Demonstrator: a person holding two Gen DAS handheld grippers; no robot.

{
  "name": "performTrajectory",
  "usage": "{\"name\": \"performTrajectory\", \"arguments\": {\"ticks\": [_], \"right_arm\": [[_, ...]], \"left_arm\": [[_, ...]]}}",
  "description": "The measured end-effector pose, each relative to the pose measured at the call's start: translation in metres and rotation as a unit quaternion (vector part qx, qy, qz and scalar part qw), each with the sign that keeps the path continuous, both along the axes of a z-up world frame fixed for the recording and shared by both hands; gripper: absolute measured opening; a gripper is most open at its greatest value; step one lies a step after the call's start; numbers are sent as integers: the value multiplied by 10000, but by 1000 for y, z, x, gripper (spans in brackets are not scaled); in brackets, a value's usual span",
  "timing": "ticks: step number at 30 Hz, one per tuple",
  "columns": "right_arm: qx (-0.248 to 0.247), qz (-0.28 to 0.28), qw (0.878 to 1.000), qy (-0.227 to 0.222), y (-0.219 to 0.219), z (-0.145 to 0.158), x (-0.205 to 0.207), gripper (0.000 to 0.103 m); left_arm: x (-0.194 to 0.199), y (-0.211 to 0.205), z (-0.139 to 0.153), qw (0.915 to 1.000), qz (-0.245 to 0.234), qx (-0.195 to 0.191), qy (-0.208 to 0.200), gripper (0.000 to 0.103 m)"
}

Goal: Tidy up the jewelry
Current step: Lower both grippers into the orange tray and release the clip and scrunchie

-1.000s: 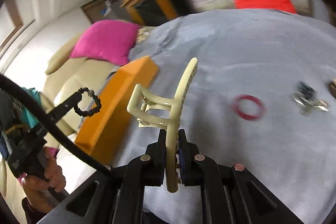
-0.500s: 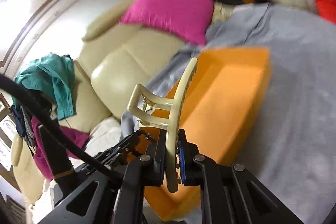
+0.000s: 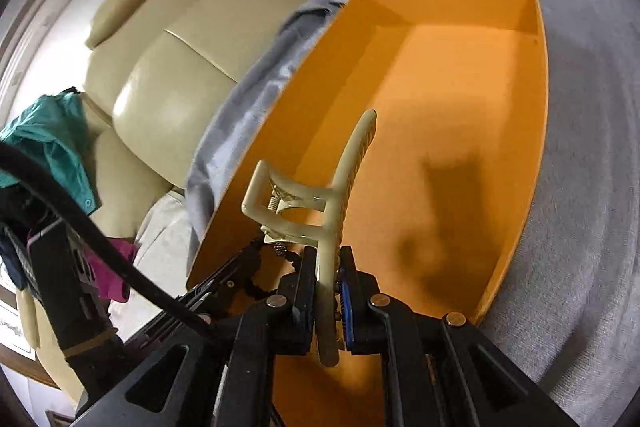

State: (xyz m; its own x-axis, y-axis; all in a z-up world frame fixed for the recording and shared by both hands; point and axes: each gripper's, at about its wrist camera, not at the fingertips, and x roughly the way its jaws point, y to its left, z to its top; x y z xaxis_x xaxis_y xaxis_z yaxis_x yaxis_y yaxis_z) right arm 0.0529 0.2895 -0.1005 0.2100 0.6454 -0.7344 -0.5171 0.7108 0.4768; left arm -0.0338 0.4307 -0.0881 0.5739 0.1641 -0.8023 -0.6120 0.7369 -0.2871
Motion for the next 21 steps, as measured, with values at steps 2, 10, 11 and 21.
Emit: {"name": "performTrajectory", "arguments": {"ticks": [2,10,11,21], "right_arm": [[17,-16,10000,59,1,0,4,13],[98,-4,9998,153,-2,1,3,14],[123,3,9998,166,0,1,4,13],[476,-243,9983,238,-23,5,12,45]], "left_arm": [[0,-1,-2,10000,-3,-10,44,10],[3,-7,-3,9997,-29,119,213,12],[3,-7,-3,9997,-26,123,220,12],[-2,-4,9,9995,149,264,64,12]]}}
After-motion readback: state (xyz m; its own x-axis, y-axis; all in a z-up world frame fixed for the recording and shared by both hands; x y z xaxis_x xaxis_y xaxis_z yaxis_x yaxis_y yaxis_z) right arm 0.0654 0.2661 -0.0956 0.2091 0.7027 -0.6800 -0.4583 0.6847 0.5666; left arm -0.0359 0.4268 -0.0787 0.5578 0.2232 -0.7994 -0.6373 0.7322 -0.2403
